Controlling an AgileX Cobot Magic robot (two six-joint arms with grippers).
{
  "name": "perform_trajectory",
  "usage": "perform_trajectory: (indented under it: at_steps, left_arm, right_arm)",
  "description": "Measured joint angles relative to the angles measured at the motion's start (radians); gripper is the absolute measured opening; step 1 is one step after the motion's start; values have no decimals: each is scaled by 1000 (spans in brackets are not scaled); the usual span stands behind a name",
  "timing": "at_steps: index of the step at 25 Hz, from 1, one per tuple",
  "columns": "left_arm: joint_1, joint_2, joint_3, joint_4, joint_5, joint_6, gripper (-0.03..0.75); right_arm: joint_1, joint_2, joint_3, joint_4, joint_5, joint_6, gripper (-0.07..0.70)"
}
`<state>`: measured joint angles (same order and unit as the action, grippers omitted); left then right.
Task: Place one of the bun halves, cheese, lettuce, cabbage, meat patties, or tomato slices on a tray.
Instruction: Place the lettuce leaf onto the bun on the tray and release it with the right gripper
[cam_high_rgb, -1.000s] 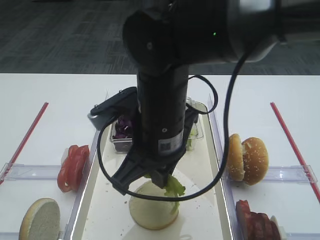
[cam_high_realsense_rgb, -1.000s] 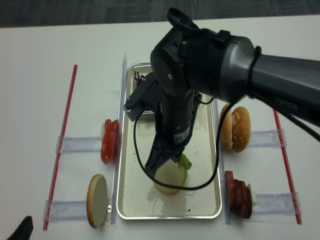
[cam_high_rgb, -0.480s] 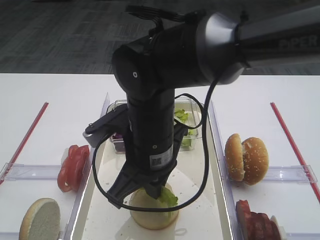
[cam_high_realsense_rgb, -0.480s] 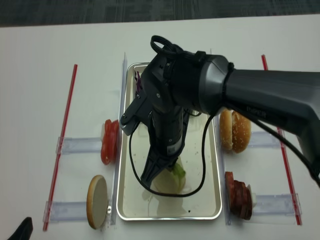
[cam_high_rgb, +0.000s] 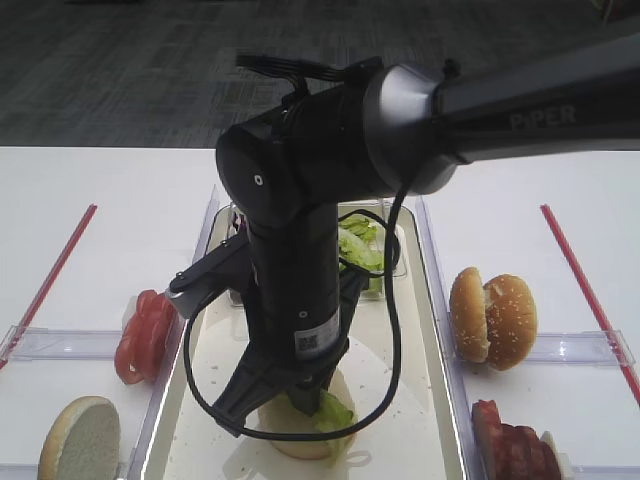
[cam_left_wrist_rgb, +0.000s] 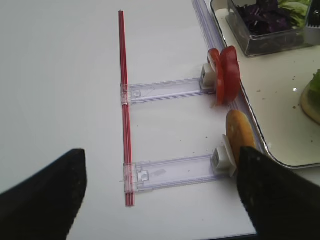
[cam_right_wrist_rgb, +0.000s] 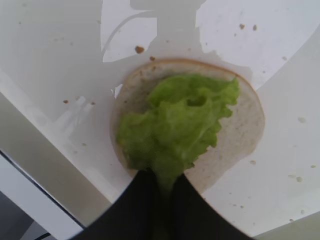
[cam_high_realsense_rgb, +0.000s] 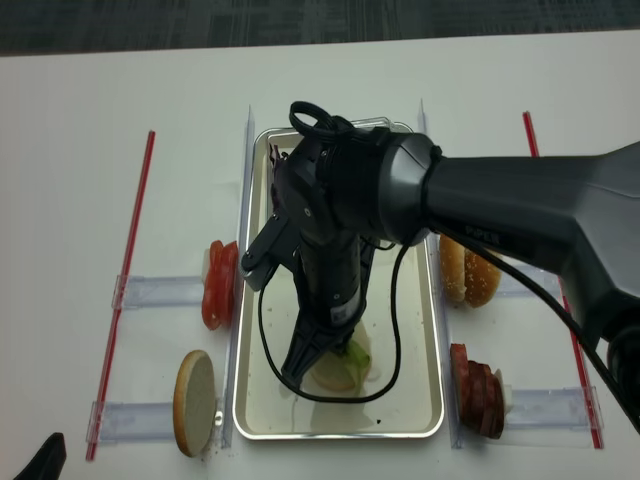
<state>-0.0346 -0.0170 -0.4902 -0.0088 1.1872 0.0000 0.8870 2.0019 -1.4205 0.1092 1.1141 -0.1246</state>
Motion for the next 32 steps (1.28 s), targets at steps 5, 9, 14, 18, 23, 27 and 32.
perform_trajectory:
  at_steps: [5, 9, 14, 18, 23, 27, 32]
  left_arm:
    - [0, 0, 0, 0, 0, 0, 564]
    - [0, 0, 0, 0, 0, 0, 564]
    - [0, 0, 0, 0, 0, 0, 564]
    - [0, 0, 0, 0, 0, 0, 564]
    - [0, 0, 0, 0, 0, 0, 564]
    - [0, 0, 0, 0, 0, 0, 564]
    - [0, 0, 0, 0, 0, 0, 564]
  right_arm:
    - [0, 2, 0, -2, -5, -1, 78]
    - [0, 2, 0, -2, -5, -1, 78]
    - [0, 2, 0, -2, -3, -1, 175]
    - [0, 2, 0, -2, -1, -1, 289]
    - [0, 2, 0, -2, -1, -1, 319]
    - [0, 2, 0, -2, -9, -1, 399]
    - [0, 2, 0, -2, -20, -1, 531]
